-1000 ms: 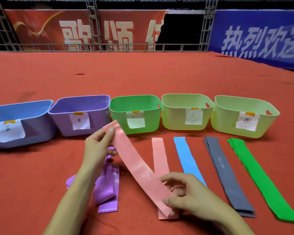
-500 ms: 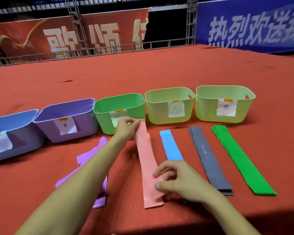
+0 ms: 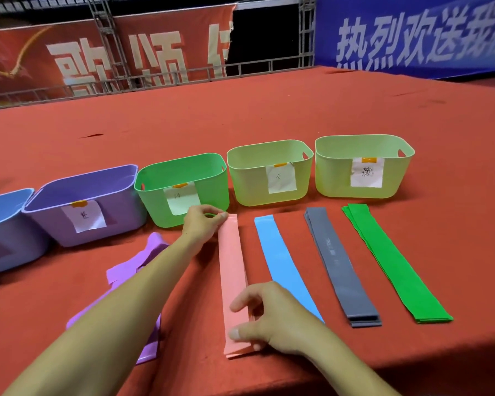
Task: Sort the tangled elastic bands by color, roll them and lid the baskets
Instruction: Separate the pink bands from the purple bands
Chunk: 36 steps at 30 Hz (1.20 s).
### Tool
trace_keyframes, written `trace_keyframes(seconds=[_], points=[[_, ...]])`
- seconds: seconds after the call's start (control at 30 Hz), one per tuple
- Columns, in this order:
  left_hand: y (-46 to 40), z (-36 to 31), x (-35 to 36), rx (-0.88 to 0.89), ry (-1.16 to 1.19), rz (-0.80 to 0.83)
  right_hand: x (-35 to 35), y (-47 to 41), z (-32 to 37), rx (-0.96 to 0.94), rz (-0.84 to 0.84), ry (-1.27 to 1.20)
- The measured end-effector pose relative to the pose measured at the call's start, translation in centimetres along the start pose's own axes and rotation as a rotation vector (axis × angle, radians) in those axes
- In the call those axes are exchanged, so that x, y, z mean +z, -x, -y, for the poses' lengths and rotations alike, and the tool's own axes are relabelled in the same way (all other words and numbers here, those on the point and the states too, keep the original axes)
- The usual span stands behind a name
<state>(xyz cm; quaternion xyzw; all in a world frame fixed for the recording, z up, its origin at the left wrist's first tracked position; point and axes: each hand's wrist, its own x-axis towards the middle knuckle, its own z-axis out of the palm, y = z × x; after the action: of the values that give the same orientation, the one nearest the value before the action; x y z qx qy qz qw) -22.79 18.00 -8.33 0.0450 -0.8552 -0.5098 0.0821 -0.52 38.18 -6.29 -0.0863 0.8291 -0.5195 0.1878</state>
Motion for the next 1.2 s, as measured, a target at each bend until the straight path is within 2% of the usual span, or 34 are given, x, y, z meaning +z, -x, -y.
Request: trace_keyframes(seconds=[0.1,0.47,0.73,0.8,0.87,0.93,1.0,1.1,1.2], points=[[-0.1,1.5,-0.1,-0.024,0.057,-0.007,0.1,-0.2,0.1,0.022,0.0,0.04],[-0.1,2.7,0.1,-0.014,-0.068,0.001,0.8,0.1,0.8,0.082,0.016,0.237],[1.5,1.5,0.9,0.03,-0.392,-0.086,1.0,0.4,1.0,0.092,0.019,0.44],[1.6,1.5,0.8,0.094,-0.461,-0.075,1.1,0.5,1.2,0.083,0.01,0.519],[1.8,1.2,0.7,0.209,-0.647,-0.067,1.4,0.6,1.5,0.081,-0.011,0.61],[2.3,0.8,1.0,0.349,-0.876,-0.084,1.6,0.5,1.7,0.05,-0.039,0.685],[2.8,0.1,1.5,0.472,-0.983,-0.108,1.9,0.1,1.5,-0.02,-0.08,0.733],[3.1,-1.0,1.4,0.465,-0.978,-0.095,2.1,-0.9,0.5,-0.217,-0.146,0.865],[4.0,-1.3,0.5,0.464,-0.823,-0.064,2.0,-1.7,-0.2,-0.39,-0.239,0.971]])
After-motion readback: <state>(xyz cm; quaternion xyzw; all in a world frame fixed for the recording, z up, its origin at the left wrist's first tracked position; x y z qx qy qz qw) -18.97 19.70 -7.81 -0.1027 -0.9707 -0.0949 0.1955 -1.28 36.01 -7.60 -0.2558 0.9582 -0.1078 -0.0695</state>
